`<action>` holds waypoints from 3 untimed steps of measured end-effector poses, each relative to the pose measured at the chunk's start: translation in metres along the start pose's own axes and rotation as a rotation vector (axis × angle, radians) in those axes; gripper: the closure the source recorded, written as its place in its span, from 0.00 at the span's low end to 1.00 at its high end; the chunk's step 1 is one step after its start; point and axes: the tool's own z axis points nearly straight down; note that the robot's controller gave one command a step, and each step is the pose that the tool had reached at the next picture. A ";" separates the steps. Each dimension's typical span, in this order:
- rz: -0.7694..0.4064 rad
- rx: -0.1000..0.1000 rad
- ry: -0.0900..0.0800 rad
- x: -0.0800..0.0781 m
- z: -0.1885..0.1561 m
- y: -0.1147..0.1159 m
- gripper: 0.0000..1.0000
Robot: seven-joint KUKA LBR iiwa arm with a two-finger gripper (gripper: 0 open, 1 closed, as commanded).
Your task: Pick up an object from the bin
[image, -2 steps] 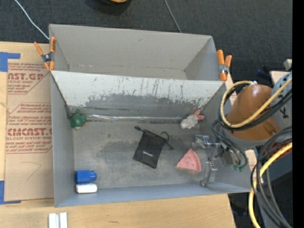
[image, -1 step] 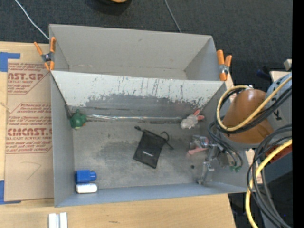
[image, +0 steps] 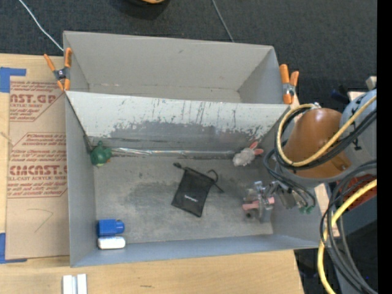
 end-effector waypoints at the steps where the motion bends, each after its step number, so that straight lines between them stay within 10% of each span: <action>1: 0.001 0.000 0.000 0.000 0.000 0.000 1.00; 3: 0.001 -0.005 0.011 0.003 -0.024 0.002 1.00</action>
Offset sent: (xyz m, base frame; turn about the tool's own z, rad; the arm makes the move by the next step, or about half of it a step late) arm 0.0000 0.0000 0.0652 0.0000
